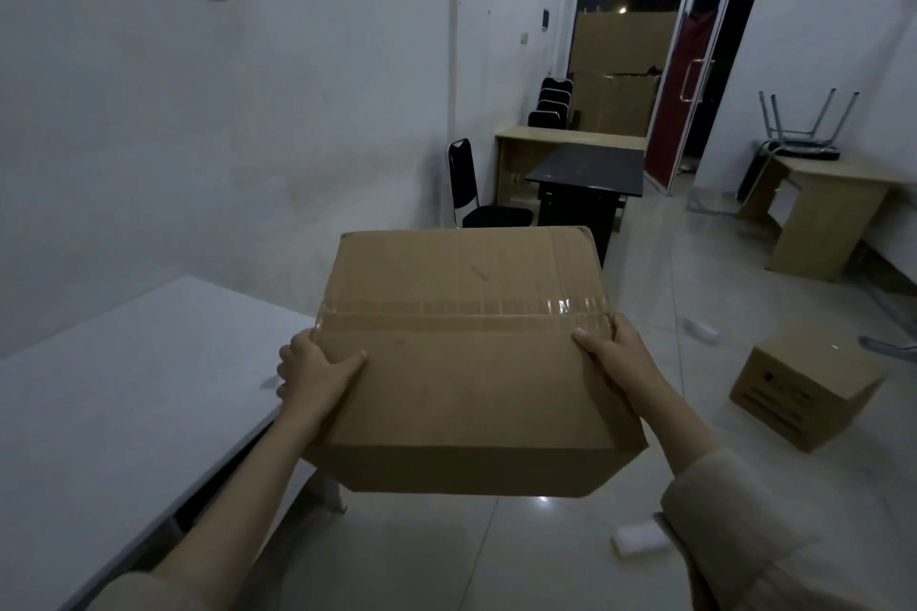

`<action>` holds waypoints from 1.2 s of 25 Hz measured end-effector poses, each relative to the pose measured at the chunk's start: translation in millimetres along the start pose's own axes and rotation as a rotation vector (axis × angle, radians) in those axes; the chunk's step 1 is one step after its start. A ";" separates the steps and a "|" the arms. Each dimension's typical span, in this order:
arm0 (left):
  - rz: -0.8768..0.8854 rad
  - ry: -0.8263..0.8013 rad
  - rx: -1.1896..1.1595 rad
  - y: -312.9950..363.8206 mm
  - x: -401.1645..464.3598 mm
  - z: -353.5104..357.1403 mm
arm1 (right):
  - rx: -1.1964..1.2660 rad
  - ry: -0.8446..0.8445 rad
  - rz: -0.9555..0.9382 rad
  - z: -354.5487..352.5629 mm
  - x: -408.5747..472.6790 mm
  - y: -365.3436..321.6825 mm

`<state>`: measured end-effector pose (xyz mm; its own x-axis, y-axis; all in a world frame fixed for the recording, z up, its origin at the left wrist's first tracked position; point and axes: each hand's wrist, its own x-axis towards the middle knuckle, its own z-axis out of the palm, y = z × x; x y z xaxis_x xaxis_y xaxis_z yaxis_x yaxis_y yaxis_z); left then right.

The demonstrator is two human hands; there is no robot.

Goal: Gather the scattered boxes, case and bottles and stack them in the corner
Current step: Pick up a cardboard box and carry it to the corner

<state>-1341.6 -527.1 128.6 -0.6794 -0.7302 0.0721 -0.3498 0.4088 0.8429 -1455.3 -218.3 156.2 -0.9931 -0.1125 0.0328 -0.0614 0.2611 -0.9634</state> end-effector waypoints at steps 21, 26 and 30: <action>-0.263 0.126 -0.149 79.4 412.6 296.6 | -0.151 -0.253 -0.004 97.3 578.9 25.4; -0.449 0.288 -0.139 25.6 497.4 293.5 | -0.183 -0.461 -0.019 231.2 684.3 29.1; -0.572 0.406 -0.144 -35.7 569.5 268.9 | -0.213 -0.626 -0.025 359.9 737.4 42.0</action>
<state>-1889.4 -810.3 -3.7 -0.1119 -0.9661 -0.2327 -0.4719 -0.1545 0.8680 -2154.3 -635.3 44.1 -0.7496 -0.6402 -0.1683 -0.1659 0.4278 -0.8885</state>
